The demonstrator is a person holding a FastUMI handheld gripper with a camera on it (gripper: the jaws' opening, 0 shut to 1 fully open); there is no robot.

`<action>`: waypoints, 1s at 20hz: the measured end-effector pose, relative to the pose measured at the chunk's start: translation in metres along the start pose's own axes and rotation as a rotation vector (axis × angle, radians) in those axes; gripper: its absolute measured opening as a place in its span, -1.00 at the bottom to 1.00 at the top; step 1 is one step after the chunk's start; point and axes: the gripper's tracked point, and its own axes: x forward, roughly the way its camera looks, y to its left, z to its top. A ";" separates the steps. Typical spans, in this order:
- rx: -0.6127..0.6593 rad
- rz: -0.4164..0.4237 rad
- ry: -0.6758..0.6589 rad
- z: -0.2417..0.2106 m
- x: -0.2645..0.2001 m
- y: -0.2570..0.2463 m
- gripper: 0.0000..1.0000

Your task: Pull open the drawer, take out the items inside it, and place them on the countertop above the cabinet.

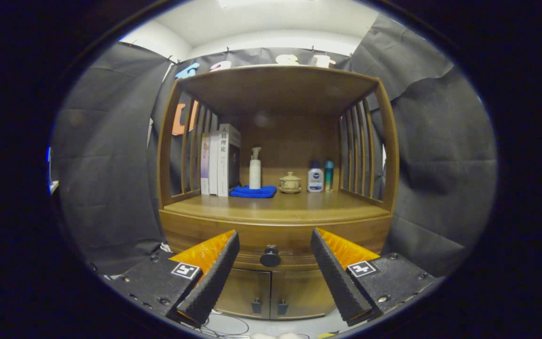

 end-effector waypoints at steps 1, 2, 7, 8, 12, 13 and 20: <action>0.002 -0.002 0.011 -0.008 0.009 0.001 0.99; 0.003 -0.007 0.014 -0.013 0.019 0.001 0.98; -0.041 -0.022 0.038 -0.042 0.061 0.002 0.98; -0.059 -0.031 0.045 -0.049 0.069 0.001 0.98; -0.078 -0.042 0.095 -0.077 0.090 0.002 0.99; -0.072 -0.045 0.108 -0.082 0.093 0.000 0.95; -0.020 -0.046 0.142 -0.094 0.110 -0.002 0.37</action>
